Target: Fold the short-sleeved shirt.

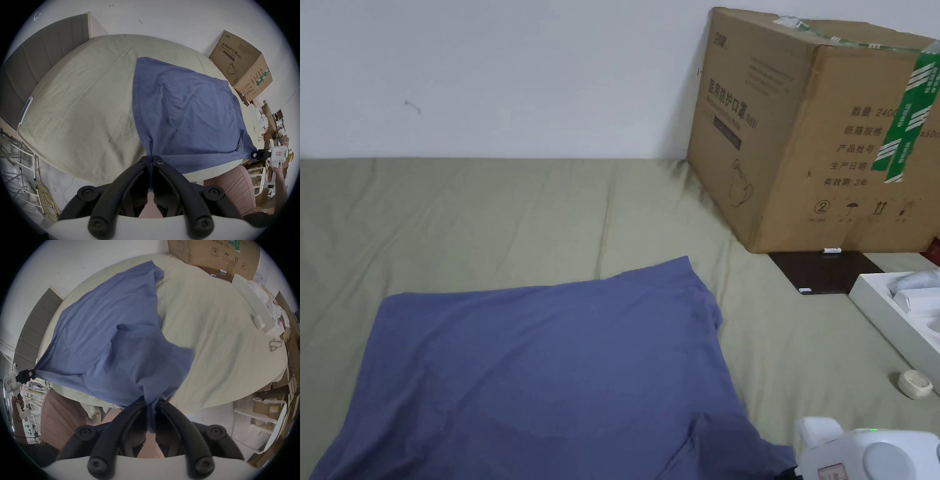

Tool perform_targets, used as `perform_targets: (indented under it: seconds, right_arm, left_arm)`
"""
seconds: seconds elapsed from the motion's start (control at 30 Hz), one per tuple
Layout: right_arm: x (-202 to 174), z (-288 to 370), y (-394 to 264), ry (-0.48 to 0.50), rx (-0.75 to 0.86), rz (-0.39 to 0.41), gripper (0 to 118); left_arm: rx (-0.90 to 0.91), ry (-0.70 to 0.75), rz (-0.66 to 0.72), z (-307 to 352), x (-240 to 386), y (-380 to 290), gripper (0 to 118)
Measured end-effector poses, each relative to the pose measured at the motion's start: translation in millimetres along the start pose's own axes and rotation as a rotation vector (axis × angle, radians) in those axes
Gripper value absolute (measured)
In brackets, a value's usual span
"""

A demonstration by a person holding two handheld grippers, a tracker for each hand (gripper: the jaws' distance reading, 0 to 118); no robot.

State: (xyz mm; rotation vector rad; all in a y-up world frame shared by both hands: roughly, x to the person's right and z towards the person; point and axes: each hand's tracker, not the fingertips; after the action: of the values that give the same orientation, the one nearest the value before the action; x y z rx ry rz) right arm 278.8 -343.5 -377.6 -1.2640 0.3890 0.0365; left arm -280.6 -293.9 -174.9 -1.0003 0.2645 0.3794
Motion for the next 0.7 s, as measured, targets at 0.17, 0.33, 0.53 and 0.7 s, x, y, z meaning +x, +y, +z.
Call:
perform_targets:
  seconds: [0.17, 0.33, 0.53, 0.7]
  right_arm:
    - [-2.7, 33.9, -6.4, 0.005, 0.041, 0.032, 8]
    - [-5.2, 67.5, -23.2, -0.008, 0.074, 0.029, 8]
    - [3.3, 89.1, -16.5, 0.068, 0.044, -0.037, 8]
    - [-4.2, 86.6, 46.1, 0.066, 0.008, -0.009, 8]
  left_arm:
    - [-0.001, -0.005, -0.028, 11.7, -4.5, -1.9, 3]
    - [0.025, -0.034, -0.038, 39.9, -0.1, -13.4, 3]
    - [-0.082, -0.063, -0.012, 38.5, -6.0, -3.0, 3]
    - [-0.169, -0.067, -0.024, 5.5, -11.8, 50.3, 3]
